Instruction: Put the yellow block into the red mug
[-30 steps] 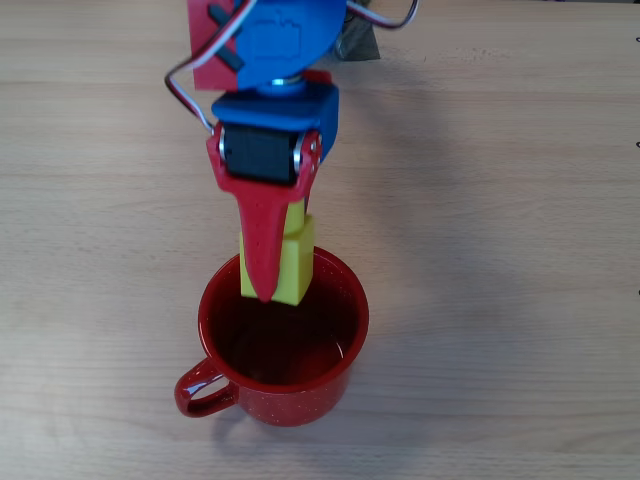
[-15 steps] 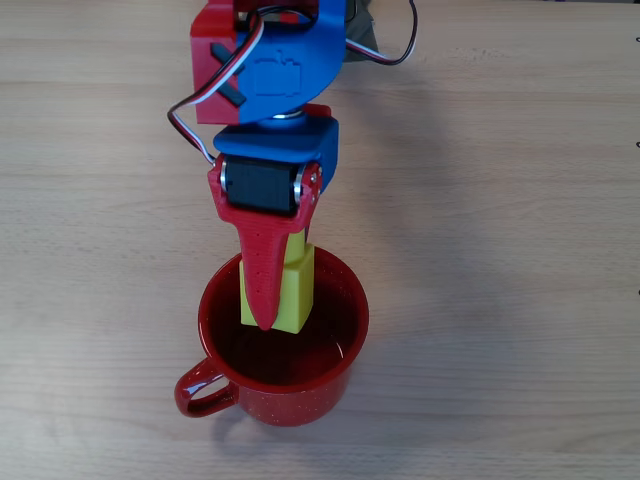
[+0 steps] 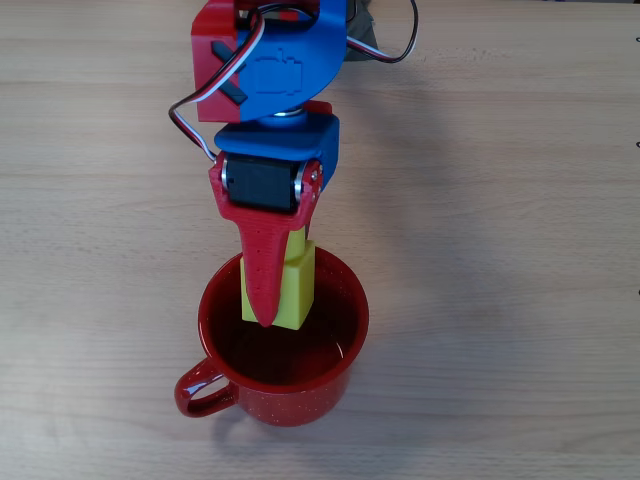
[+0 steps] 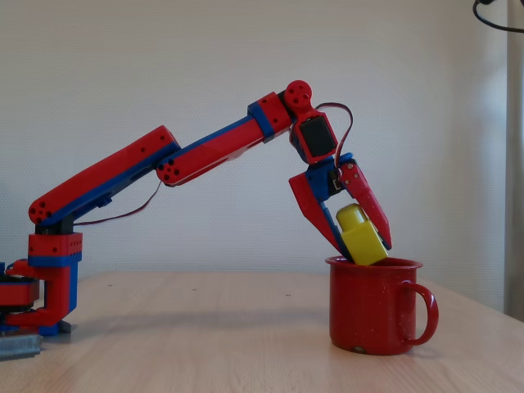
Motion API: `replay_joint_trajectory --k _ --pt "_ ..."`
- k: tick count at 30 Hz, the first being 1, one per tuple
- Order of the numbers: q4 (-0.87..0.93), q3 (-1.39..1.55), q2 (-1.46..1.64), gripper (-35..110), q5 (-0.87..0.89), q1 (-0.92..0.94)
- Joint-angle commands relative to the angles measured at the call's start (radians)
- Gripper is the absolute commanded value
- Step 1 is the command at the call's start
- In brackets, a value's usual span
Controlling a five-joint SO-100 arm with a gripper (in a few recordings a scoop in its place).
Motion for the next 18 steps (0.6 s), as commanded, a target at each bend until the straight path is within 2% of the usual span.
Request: replay_joint_trajectory --k 1,5,18 --pt "0.02 -0.043 0.072 27 0.023 0.02" --pt "0.02 -0.043 0.072 35 0.031 0.02" --pt "0.011 -0.026 0.094 40 0.031 0.023"
